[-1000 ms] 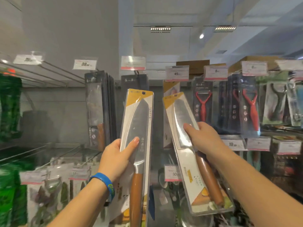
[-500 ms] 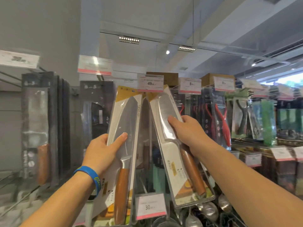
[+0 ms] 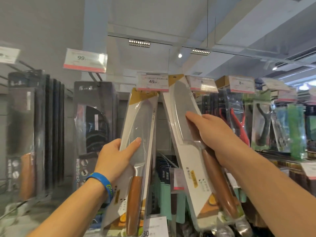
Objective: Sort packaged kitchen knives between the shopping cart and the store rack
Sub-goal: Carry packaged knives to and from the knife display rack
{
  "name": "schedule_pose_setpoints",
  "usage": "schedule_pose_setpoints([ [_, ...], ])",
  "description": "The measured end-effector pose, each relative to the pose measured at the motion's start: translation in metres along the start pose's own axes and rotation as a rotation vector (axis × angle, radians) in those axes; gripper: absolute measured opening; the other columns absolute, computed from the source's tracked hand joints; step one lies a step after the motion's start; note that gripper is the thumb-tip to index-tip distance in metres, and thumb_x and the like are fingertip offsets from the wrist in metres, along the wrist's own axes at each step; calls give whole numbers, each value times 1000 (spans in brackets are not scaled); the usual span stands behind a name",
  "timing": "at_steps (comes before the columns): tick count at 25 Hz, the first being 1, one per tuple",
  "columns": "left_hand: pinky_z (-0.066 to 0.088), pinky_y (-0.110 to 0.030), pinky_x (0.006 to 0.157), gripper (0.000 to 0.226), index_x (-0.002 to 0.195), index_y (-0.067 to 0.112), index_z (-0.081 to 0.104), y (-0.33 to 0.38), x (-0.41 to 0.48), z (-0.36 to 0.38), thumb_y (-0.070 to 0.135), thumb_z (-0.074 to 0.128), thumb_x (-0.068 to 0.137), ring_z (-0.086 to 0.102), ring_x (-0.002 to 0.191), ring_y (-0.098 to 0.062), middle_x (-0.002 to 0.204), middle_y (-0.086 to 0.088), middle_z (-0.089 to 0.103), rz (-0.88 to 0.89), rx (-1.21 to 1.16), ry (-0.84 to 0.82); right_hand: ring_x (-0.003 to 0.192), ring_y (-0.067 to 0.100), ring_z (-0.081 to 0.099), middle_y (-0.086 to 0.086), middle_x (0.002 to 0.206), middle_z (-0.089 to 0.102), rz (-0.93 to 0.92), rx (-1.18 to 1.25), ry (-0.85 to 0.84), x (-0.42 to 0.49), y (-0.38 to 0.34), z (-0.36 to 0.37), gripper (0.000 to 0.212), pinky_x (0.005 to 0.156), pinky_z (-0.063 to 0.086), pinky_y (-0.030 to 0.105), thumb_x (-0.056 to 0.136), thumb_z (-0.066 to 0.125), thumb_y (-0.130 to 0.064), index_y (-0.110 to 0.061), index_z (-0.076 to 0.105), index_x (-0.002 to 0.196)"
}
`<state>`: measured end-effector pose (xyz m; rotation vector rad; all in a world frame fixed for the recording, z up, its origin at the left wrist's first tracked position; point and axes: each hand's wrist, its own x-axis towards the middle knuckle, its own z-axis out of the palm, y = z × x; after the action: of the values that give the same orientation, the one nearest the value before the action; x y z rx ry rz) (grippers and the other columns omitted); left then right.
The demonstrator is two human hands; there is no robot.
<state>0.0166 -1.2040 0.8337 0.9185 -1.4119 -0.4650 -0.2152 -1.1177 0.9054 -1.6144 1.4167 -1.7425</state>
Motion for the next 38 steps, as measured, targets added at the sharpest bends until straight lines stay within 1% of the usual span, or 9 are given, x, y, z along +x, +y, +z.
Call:
schedule_pose_setpoints([
  [4,48,-19,54,31,79,18,73,-6,-5,-1,49,74,81,67,58,-1,68,11,73,1,-1,17,56,8,73,-14,67,74,-9,-62,-65,-5,-3,-11,36,47,51,21,89,62,-65,-30,67,97],
  [9,51,-35,60,47,75,10,70,-7,-7,-10,57,74,78,61,57,-13,64,-2,70,-2,55,70,55,7,72,-13,69,75,-61,-151,-107,-17,-1,-18,41,58,50,28,84,63,-70,-31,74,90],
  [16,54,-43,58,71,71,5,64,11,4,-4,76,64,72,63,59,-28,64,-9,67,116,154,139,59,-5,68,-27,69,70,-284,-76,114,-1,-5,-18,34,47,46,15,89,60,-67,-34,66,89],
  [20,43,-32,49,76,70,2,57,21,24,-2,78,56,76,51,50,-17,58,-4,58,141,306,157,75,11,72,-11,83,74,-301,-105,144,13,0,-13,35,66,55,32,88,62,-67,-33,66,88],
  [23,44,-26,47,66,66,12,59,15,25,-5,76,56,79,56,51,-14,58,1,61,163,375,163,74,10,70,-12,84,73,-304,-125,147,15,5,-8,36,59,49,28,87,60,-70,-34,65,87],
  [28,44,-33,52,63,65,12,57,-2,26,-15,73,56,81,55,55,-18,59,-1,59,80,409,155,67,6,68,-14,79,72,-301,-159,125,16,19,3,39,54,44,25,87,60,-70,-32,66,87],
  [32,39,-29,47,64,60,17,50,-1,26,-16,78,54,79,48,47,-12,51,5,51,208,451,202,61,-7,66,-18,70,71,-321,-147,128,17,27,7,37,52,43,22,87,61,-69,-33,67,85],
  [36,40,-31,48,68,63,13,51,14,37,-12,78,53,79,49,51,-16,55,1,53,226,425,205,58,0,66,-16,70,71,-313,-144,112,18,30,10,36,52,43,22,87,60,-70,-34,64,84],
  [38,41,-33,50,67,64,12,50,13,37,-9,77,54,79,48,53,-17,57,-1,51,192,439,187,61,-6,66,-27,72,69,-315,-149,75,17,35,11,36,53,43,24,88,60,-69,-33,65,84],
])
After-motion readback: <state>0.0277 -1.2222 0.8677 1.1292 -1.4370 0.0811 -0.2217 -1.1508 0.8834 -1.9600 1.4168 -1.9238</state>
